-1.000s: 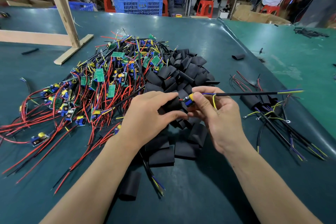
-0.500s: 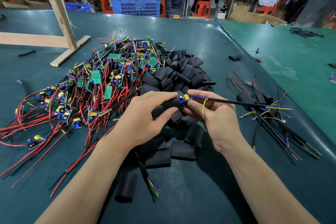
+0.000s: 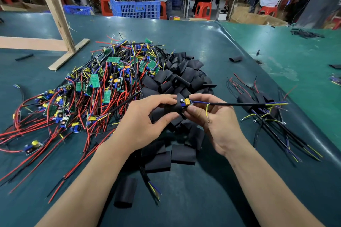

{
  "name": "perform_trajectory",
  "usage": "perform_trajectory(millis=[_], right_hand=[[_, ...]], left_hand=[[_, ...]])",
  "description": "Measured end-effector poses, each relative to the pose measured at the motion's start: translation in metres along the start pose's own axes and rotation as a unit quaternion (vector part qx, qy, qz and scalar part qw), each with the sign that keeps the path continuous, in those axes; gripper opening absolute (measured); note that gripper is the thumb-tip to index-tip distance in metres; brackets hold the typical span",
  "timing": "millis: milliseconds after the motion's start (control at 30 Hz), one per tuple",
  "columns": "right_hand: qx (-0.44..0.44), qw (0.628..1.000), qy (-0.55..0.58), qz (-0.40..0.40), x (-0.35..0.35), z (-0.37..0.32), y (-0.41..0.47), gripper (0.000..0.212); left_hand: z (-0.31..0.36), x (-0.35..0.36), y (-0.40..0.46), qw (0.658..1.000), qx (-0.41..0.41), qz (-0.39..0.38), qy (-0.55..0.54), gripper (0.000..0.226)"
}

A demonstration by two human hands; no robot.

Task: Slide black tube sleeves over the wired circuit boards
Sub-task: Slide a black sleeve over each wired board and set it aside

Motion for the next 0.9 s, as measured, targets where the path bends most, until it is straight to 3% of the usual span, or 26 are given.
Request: perform_trajectory(millis=[200, 367, 567, 900], right_hand=[[0.04, 0.998, 0.016, -0.037, -0.0019, -0.0006, -0.0013, 0.031], [0.041, 0.998, 0.022, -0.04, -0.0036, -0.0045, -0.0022, 0.031], [-0.01, 0.997, -0.071, 0.008, -0.0023, -0.0041, -0.0027, 0.028], [-0.01, 0.99, -0.137, -0.003, -0.003, -0.0044, -0.0042, 0.027]], left_hand=[[-0.0013, -0.0068, 0.0027, 0.999, 0.029, -0.018, 0.025, 0.032], [0.0009, -0.0073, 0.0028, 1.0, -0.01, 0.005, 0.012, 0.035], [0.0003, -0.0092, 0.0033, 0.999, 0.022, 0.006, 0.032, 0.035], [0.0028, -0.0102, 0.0042, 0.998, 0.05, 0.01, 0.047, 0.035]])
Point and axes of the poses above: each hand's wrist, its own y-axis towards the middle knuckle, its own x-axis out of the palm, z = x × y, the point moved 1 cm from there along y, towards the middle knuckle, and after that the axes turned 12 degrees about x, right-handed, at the moved point
